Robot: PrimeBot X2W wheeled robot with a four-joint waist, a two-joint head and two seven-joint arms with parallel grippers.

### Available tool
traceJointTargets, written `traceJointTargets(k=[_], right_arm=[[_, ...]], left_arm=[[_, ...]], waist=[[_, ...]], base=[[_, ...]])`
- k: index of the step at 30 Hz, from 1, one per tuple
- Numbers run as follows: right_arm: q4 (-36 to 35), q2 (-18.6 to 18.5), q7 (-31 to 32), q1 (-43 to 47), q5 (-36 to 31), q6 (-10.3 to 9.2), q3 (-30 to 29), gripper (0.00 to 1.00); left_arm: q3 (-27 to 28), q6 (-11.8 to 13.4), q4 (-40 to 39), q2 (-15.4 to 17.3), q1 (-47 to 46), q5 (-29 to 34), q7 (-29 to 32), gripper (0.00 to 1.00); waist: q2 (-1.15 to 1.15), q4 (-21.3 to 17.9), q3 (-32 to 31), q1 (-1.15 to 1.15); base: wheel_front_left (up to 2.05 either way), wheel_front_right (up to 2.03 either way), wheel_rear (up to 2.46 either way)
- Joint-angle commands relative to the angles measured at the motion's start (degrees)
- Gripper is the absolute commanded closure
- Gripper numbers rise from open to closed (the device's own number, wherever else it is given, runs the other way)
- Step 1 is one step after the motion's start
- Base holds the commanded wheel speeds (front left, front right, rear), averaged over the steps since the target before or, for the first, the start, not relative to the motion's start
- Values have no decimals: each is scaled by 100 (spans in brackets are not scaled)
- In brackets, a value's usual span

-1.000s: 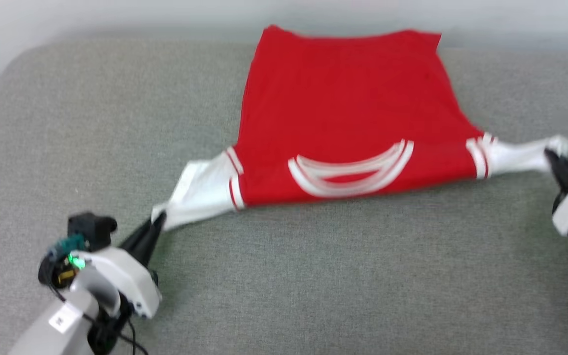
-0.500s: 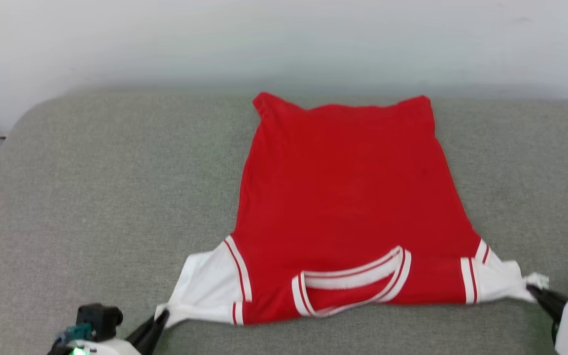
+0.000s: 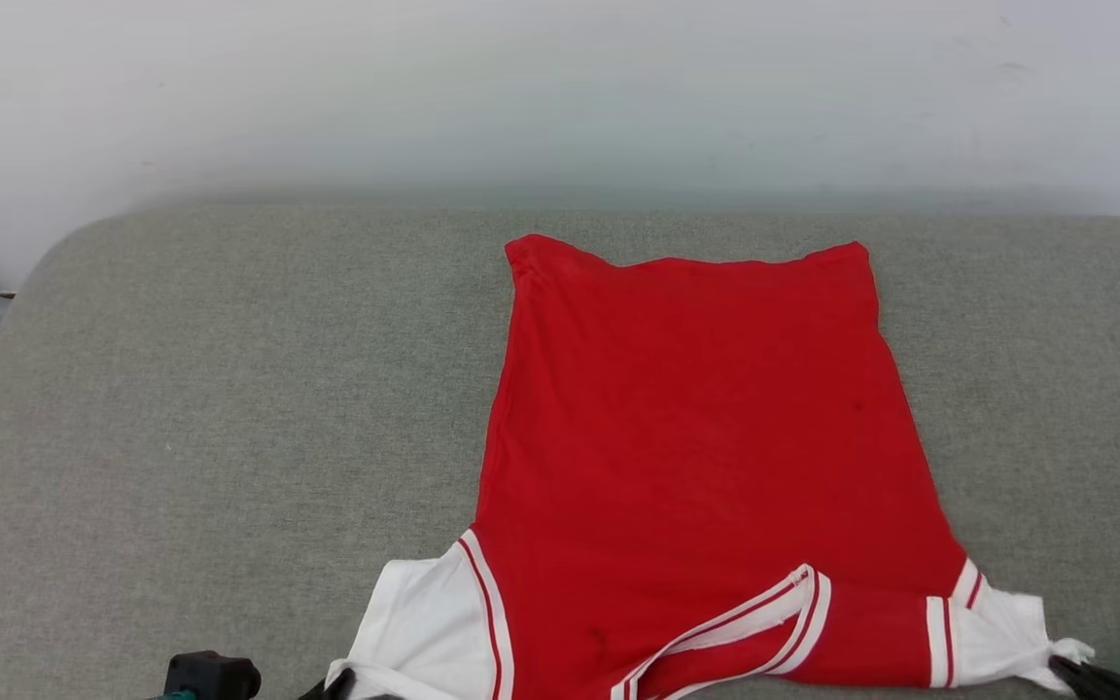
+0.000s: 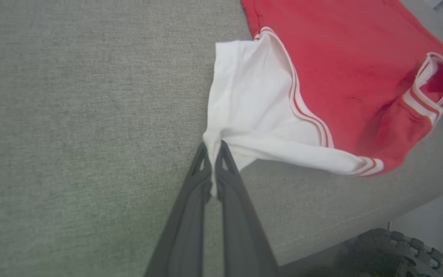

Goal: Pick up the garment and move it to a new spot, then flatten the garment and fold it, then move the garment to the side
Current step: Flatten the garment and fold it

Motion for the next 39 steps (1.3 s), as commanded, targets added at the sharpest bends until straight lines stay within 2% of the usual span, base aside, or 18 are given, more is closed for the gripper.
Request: traceJointTargets(k=[1, 6, 10, 14, 18, 29, 34, 39], right_arm=[[-68, -42, 33, -65, 62, -10, -72, 0], [-332, -203, 180, -276, 113, -8, -233, 0], [-666, -275, 339, -551, 148, -8, -609, 0], [-982, -172, 718, -963, -16, -8, -1014, 0], [-1179, 42, 1304, -1699, -462, -8, -1351, 0], [-454, 407, 3353, -4141, -1823, -8, -1842, 0], [-50, 324, 3882, -4887, -2436, -8, -1984, 0], [278, 321, 4133, -5269, -2891, -8, -2159, 0]], left_arm=[[31, 58, -153, 24, -23, 38, 19, 100], [48, 166, -483, 87, -131, 106, 98, 100], [68, 358, -1007, 166, -270, 193, 255, 100], [33, 560, -1723, 225, -454, 313, 552, 100], [-62, 682, -2373, 292, -635, 470, 845, 100], [-212, 775, -3450, 284, -1125, 854, 1243, 100], [-313, 711, -3625, 166, -1308, 962, 1311, 100], [-392, 645, -3657, 40, -1410, 960, 1309, 100]], waist=[[0, 17, 50, 1], [0, 82, 185, 1], [0, 253, 403, 1], [0, 523, 772, 1], [0, 841, 1210, 1], [0, 1660, 2376, 1], [0, 1980, 2686, 1], [0, 2214, 2866, 1]], base=[[0, 0, 0], [0, 0, 0], [0, 0, 0], [0, 0, 0], [0, 0, 0], [0, 0, 0], [0, 0, 0], [0, 0, 0]])
